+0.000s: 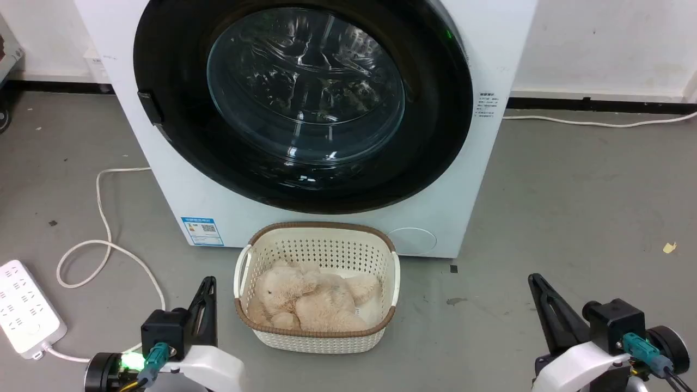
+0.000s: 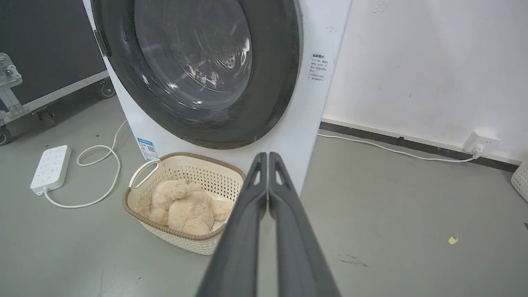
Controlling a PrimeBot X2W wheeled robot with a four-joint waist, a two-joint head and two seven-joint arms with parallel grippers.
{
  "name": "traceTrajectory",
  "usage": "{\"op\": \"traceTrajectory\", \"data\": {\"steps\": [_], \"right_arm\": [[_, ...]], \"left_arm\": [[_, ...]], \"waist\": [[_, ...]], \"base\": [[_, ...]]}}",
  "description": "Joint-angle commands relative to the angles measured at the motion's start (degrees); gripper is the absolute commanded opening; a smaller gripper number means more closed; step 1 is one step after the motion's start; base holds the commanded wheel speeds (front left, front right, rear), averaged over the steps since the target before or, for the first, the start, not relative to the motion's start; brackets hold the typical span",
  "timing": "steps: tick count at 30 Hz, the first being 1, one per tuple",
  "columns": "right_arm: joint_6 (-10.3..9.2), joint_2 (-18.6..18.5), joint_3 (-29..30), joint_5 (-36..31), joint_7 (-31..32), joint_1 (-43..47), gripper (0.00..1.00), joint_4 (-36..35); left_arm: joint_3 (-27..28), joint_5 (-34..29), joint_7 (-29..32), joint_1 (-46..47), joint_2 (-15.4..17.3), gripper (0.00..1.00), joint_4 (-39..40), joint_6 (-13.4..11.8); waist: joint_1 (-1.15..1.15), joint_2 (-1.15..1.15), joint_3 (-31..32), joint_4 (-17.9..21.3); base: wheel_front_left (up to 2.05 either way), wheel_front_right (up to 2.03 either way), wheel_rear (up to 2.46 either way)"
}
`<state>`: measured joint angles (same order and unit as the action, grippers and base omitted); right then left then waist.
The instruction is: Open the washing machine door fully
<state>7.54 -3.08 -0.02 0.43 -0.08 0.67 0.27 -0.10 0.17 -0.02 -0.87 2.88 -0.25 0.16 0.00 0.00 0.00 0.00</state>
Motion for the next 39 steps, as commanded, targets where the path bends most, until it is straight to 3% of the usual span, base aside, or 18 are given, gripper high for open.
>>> {"op": "traceTrajectory", "data": {"steps": [1, 39], "right_arm": [[-0.05, 0.2, 0.02, -0.43, 0.08, -0.67, 0.0, -0.27], [-0.05, 0.2, 0.02, -0.43, 0.08, -0.67, 0.0, -0.27]], "left_arm": [[0.1, -0.17, 0.02, 0.87, -0.01, 0.0, 0.25, -0.16], [0.1, -0.17, 0.02, 0.87, -0.01, 0.0, 0.25, -0.16]], "waist": [[0.0, 0.0, 0.0, 0.0], [0.0, 0.0, 0.0, 0.0]], "base": [[0.0, 0.0, 0.0], [0.0, 0.0, 0.0]]}}
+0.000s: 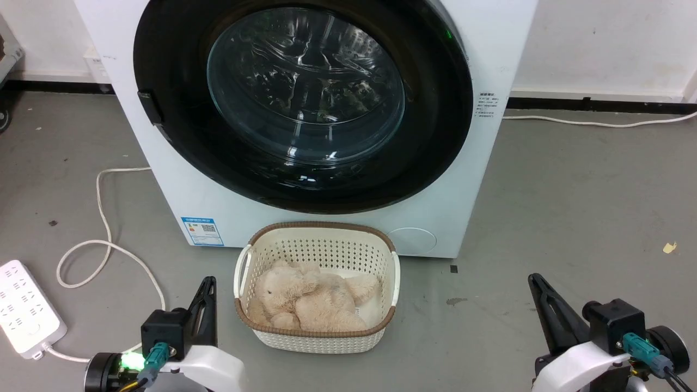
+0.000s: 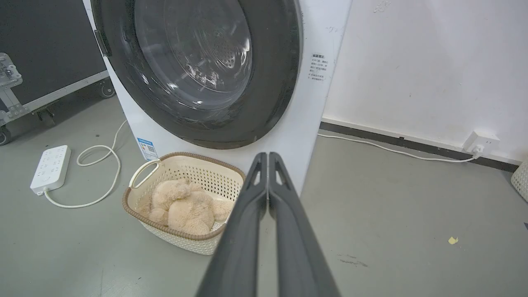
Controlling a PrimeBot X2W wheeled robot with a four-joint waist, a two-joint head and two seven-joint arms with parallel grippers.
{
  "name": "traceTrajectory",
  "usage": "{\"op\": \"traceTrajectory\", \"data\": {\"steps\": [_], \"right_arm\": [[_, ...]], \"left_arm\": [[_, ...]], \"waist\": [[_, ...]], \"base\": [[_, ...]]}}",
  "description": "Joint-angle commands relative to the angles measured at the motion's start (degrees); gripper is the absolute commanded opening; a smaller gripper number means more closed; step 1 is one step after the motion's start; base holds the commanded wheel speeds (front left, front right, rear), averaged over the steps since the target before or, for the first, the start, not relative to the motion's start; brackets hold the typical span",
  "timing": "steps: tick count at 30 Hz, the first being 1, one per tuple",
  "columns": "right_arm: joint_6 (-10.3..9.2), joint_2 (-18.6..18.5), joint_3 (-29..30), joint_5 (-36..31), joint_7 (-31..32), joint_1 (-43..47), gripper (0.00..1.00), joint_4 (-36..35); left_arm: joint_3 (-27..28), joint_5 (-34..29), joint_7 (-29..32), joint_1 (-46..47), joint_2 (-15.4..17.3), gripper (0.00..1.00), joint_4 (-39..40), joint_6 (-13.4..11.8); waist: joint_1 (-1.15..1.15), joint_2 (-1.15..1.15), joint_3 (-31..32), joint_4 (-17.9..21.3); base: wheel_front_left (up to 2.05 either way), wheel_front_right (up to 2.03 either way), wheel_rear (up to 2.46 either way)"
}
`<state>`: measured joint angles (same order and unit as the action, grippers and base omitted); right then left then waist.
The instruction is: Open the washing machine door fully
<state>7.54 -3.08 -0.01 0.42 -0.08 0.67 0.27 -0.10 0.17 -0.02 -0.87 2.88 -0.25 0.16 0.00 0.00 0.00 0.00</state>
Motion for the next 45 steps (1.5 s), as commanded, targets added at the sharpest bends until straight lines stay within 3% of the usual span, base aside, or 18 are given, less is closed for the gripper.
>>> {"op": "traceTrajectory", "data": {"steps": [1, 2, 25, 45], "right_arm": [[-0.05, 0.2, 0.01, -0.42, 0.08, -0.67, 0.0, -0.27], [0.0, 0.0, 0.0, 0.01, -0.01, 0.0, 1.0, 0.0], [-0.01, 0.02, 0.93, 1.37, -2.28, -0.7, 1.0, -0.59], [-0.02, -2.49, 2.25, 4.83, -1.08, -10.35, 1.0, -2.52]], "left_arm": [[0.1, -0.17, 0.02, 0.87, -0.01, 0.0, 0.25, -0.16], [0.0, 0.0, -0.01, 0.0, 0.0, 1.0, 0.0, 0.0], [-0.56, 1.34, -2.29, 0.27, 0.0, 1.0, 1.11, -0.1], [-0.87, 3.04, -4.69, 2.9, 0.0, 1.0, 3.51, -0.15]], "waist": [[0.0, 0.0, 0.0, 0.0], [0.0, 0.0, 0.0, 0.0], [0.0, 0.0, -1.74, -0.55], [0.0, 0.0, -7.62, -1.92]], "base": [[0.0, 0.0, 0.0], [0.0, 0.0, 0.0], [0.0, 0.0, 0.0], [0.0, 0.0, 0.0]]}}
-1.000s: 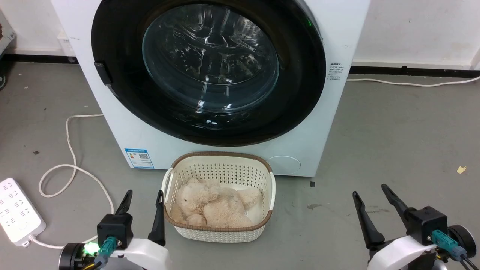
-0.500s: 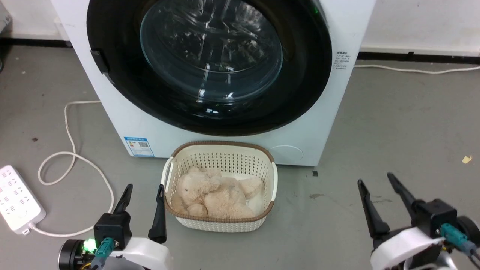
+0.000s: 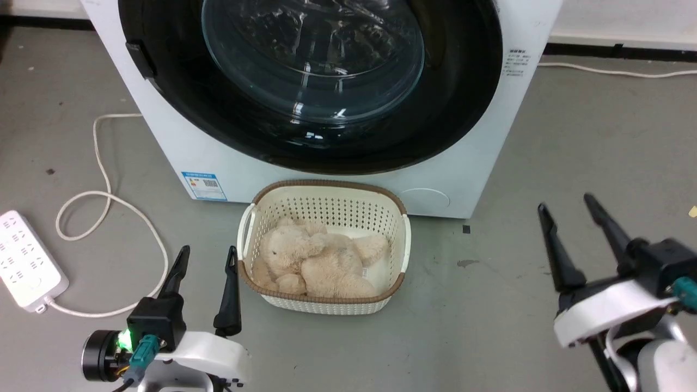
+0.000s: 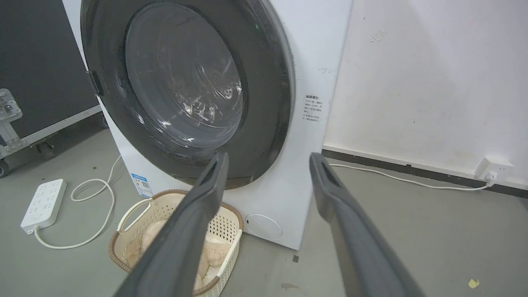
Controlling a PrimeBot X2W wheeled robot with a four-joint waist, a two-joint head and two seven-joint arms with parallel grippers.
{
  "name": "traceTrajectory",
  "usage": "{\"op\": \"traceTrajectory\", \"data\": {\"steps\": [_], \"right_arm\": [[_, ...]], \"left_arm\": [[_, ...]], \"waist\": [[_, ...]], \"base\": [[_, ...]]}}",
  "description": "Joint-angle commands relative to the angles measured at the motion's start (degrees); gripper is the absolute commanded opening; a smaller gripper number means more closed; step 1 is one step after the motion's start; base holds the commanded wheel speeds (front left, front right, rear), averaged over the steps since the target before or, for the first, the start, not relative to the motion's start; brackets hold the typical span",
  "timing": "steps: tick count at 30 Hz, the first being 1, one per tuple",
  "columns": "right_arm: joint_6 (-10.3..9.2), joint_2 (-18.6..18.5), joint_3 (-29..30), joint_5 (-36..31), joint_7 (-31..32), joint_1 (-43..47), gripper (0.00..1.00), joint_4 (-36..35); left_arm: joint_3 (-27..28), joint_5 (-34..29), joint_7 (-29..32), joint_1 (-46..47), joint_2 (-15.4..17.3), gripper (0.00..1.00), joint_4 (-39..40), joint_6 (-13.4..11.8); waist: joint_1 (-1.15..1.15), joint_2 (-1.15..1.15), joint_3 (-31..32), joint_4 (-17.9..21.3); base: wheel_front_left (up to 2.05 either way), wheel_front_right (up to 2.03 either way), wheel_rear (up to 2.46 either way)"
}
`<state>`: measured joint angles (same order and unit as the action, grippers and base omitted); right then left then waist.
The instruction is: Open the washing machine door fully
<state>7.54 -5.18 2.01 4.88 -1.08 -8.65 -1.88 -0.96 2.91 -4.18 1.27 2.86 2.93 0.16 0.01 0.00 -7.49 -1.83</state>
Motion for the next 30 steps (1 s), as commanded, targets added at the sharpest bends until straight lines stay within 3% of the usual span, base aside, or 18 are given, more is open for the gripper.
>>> {"op": "traceTrajectory", "data": {"steps": [1, 2, 3, 4, 5, 17, 30], "right_arm": [[-0.02, -0.56, 0.36, 0.75, 0.11, -1.69, 1.0, -0.32], [-0.02, -0.65, 0.55, 1.24, 0.32, -2.37, 1.0, -0.24], [-0.02, -0.69, 0.74, 1.85, 0.61, -3.05, 0.57, -0.11], [-0.02, -0.75, 1.0, 2.44, 0.92, -3.77, 0.24, 0.03], [-0.02, -0.83, 1.3, 2.96, 1.18, -4.52, 0.0, 0.15], [-0.02, 0.65, 8.49, 10.84, 5.16, -15.26, 0.0, 3.4], [-0.03, 2.05, 15.7, 19.1, 15.47, -28.34, 0.0, 13.46]], "left_arm": [[-0.03, 0.37, -0.64, 0.86, 0.02, 1.0, 0.42, -0.14], [-0.04, 0.44, -0.76, 0.97, 0.02, 1.0, 0.5, -0.12], [-0.04, 0.53, -0.88, 1.07, 0.02, 1.0, 0.6, -0.13], [-0.05, 0.62, -1.0, 1.17, 0.02, 1.0, 0.69, -0.13], [-0.07, 0.71, -1.12, 1.28, 0.02, 1.0, 0.79, -0.13], [-0.6, 2.04, -2.56, 2.51, 0.02, 1.0, 1.87, -0.37], [-1.14, 3.96, -4.12, 4.33, 0.02, 1.0, 2.7, -0.47]], "waist": [[-0.01, 0.0, -0.37, -0.15], [-0.01, 0.0, -0.59, -0.23], [-0.01, 0.0, -0.81, -0.32], [-0.01, 0.0, -1.02, -0.41], [-0.01, 0.0, -1.23, -0.5], [-0.01, 0.0, -3.95, -1.99], [-0.01, 0.0, -8.28, -4.0]], "base": [[0.0, 0.0, 0.0], [0.0, 0.0, 0.0], [0.0, 0.0, 0.0], [0.0, 0.0, 0.0], [0.0, 0.0, 0.0], [0.0, 0.0, 0.0], [0.0, 0.0, 0.0]]}}
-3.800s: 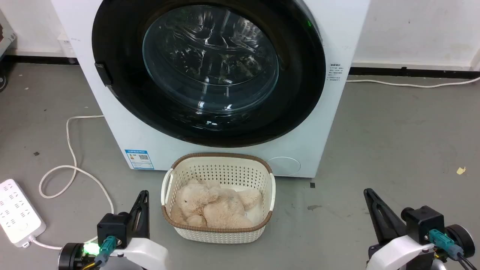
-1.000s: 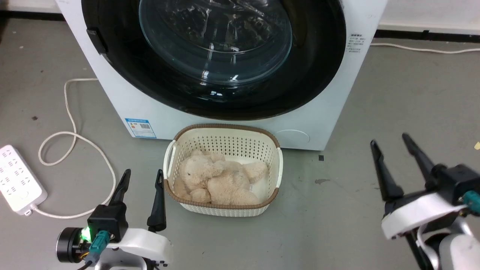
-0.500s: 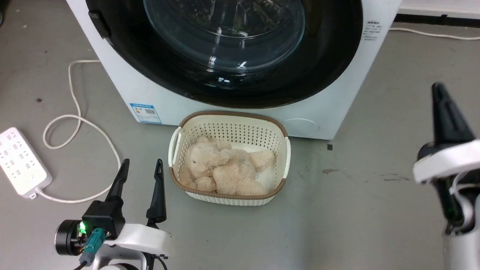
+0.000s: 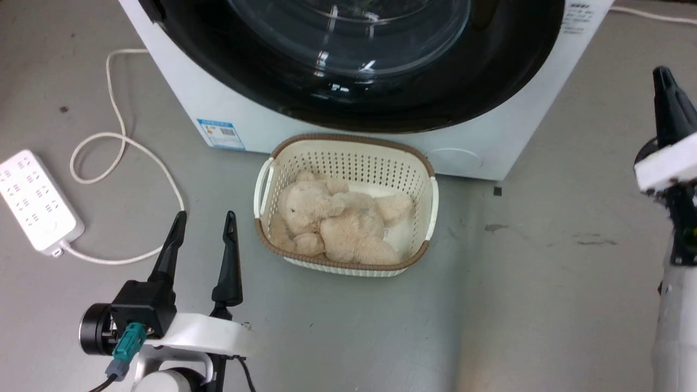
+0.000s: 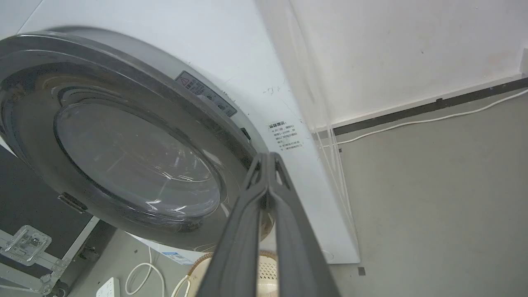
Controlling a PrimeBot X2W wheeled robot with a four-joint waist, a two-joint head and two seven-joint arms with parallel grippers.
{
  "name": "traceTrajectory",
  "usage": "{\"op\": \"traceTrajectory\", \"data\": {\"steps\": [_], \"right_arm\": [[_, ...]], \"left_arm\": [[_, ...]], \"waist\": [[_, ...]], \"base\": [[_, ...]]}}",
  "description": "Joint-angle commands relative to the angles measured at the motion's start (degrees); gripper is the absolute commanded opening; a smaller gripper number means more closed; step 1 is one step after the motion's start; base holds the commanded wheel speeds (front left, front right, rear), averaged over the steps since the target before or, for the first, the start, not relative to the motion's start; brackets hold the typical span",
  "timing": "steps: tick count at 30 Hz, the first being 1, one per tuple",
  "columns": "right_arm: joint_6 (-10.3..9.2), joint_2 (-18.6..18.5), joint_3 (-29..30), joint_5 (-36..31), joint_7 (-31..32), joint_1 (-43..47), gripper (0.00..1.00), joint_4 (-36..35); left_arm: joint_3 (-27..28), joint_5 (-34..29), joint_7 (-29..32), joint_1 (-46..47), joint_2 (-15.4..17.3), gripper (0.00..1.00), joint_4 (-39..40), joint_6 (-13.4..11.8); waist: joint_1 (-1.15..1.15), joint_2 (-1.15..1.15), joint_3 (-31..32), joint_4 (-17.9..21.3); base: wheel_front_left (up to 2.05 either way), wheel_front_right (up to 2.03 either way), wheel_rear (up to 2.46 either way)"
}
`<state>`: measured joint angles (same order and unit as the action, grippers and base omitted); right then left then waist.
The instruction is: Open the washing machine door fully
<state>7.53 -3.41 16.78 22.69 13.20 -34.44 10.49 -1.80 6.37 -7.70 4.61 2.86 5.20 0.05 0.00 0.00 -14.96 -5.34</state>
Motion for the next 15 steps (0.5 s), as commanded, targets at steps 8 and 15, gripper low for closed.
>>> {"op": "traceTrajectory", "data": {"steps": [8, 15], "right_arm": [[-0.02, 0.39, 4.24, 5.36, 8.44, -10.23, 0.0, 6.69], [-0.03, 0.43, 8.04, 7.49, 14.69, -18.01, 0.0, 12.48]], "left_arm": [[-0.75, 1.5, -1.56, 2.14, 0.02, 1.0, 1.13, -0.63], [-1.06, 2.29, -2.4, 3.0, 0.02, 1.0, 1.59, -0.73]], "waist": [[0.0, 0.0, -3.42, -1.87], [0.0, 0.0, -5.16, -2.95]], "base": [[0.0, 0.0, 0.0], [0.0, 0.0, 0.0]]}}
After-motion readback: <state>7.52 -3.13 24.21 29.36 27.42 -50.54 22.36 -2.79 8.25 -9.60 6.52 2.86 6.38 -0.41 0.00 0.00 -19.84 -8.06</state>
